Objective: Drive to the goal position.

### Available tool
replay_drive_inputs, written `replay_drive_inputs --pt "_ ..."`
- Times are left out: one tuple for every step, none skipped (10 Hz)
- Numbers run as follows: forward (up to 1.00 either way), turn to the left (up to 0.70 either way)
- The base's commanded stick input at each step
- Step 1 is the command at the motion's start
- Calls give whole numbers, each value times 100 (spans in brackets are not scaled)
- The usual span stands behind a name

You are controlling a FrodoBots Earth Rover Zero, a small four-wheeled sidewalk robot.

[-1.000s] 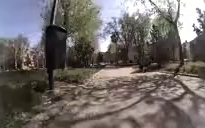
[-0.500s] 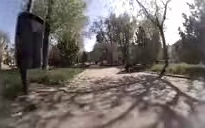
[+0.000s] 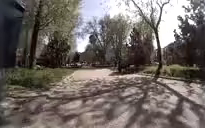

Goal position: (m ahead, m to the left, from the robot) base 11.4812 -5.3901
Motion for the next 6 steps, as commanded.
replay_drive_inputs --pt "70 0" --pt "70 0" --pt "70 0" --pt "70 0" --pt "70 0" --pt "70 0"
